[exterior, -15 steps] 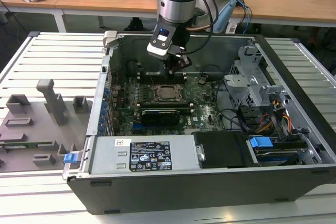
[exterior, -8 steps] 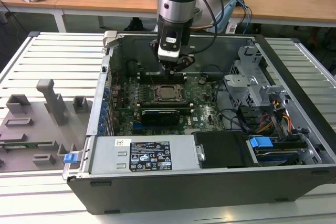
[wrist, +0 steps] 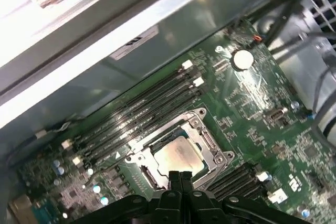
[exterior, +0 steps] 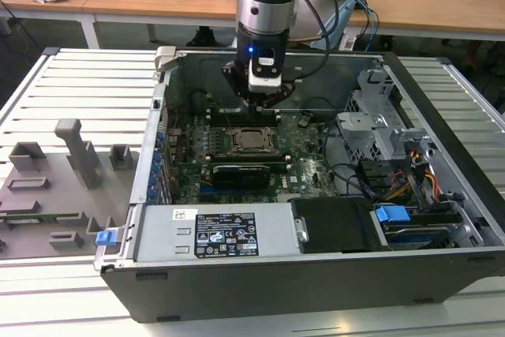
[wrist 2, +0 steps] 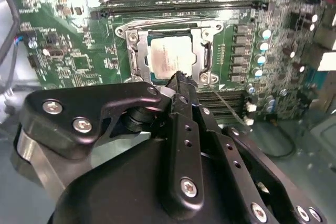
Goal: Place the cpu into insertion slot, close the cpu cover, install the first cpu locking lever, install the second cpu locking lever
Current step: 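Install the first cpu locking lever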
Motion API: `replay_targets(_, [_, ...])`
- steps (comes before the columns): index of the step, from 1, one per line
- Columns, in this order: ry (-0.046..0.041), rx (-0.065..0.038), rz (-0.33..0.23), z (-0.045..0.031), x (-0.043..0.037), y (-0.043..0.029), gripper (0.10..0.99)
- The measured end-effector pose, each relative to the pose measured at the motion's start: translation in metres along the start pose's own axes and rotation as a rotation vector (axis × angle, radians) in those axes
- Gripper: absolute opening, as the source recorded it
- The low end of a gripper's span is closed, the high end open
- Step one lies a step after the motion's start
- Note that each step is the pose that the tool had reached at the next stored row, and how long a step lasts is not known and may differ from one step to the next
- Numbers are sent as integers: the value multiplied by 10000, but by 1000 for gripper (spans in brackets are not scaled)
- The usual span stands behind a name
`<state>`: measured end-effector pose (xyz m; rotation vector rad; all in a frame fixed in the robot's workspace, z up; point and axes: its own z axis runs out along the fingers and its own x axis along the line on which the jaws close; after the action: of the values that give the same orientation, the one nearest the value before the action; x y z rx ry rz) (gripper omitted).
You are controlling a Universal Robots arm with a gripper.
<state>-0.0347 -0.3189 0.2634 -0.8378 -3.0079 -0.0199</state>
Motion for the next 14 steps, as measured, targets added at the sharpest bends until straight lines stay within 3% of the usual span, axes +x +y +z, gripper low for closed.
replay_targets(3, [8,25,-1165,3,0,0,106])
replay_targets(14, [25,78,-3557,10,0,0,106])
